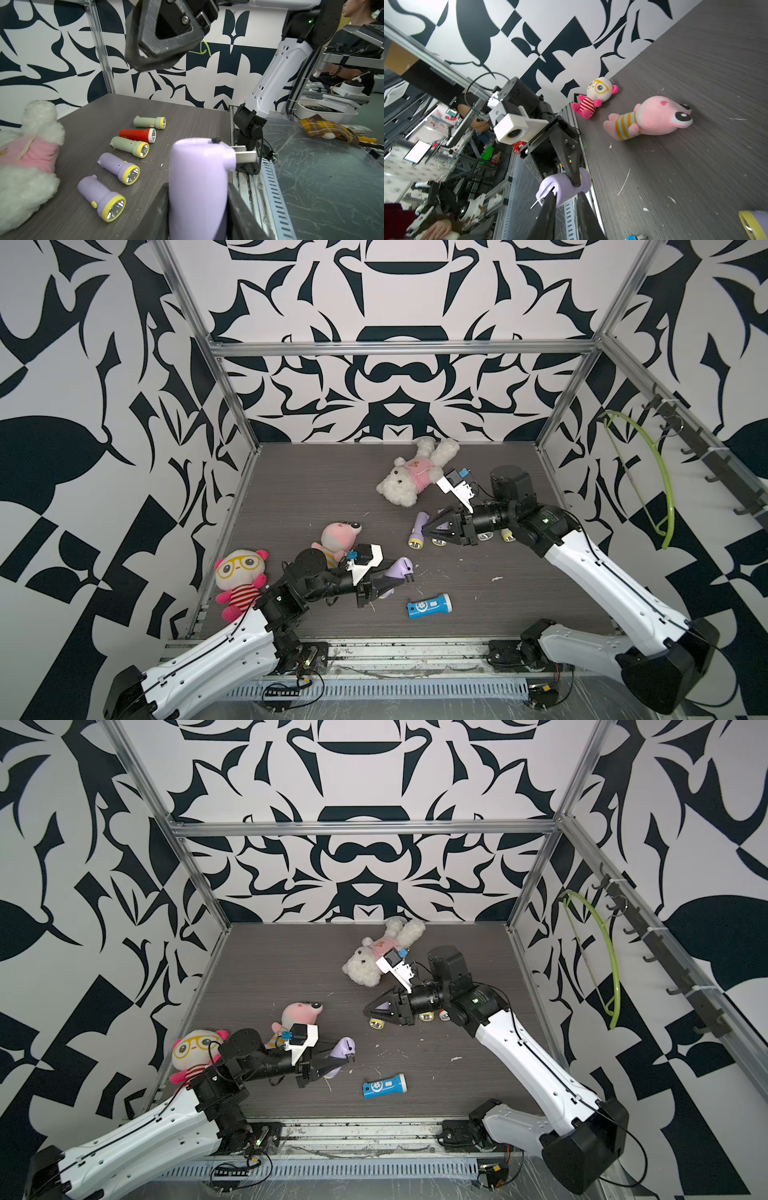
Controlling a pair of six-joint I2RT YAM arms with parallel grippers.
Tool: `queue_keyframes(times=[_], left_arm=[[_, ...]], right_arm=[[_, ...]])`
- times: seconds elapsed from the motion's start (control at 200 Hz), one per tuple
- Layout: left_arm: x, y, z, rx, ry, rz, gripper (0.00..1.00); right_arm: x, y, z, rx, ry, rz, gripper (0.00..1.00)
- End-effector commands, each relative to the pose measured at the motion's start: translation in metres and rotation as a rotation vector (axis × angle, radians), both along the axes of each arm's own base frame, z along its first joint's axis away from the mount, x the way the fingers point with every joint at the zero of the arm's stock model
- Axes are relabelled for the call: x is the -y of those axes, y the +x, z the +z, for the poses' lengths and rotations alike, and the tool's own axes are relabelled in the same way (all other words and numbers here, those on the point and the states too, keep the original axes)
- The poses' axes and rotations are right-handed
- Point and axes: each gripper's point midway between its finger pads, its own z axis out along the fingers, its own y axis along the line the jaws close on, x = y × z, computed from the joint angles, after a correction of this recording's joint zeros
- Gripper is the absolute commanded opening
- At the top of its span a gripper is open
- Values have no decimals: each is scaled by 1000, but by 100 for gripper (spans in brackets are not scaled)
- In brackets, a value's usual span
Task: Close the plug at the bottom of the flashlight
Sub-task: Close the plug of the flashlight.
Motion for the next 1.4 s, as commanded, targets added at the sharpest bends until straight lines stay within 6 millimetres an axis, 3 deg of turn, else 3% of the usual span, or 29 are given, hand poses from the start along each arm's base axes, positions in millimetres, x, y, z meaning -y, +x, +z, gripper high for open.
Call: queue_keyframes(times=[0.0, 0.15, 0.39, 0.915, 1.395], left_arm=[[-1, -9, 23, 62, -28, -42, 1], [1, -10, 29, 64, -21, -59, 1], [6, -13, 32, 43, -12, -94, 1], [9, -13, 37, 45, -14, -113, 1], [9, -21, 45, 40, -32, -157, 1]], right_arm=[[-6, -21, 11, 65, 16, 87, 26], [-11, -16, 1, 130, -44, 11, 29], [-8, -13, 1, 170, -50, -45, 34], [-16, -57, -6, 238, -67, 99, 37], [-19, -58, -14, 252, -89, 112, 34]])
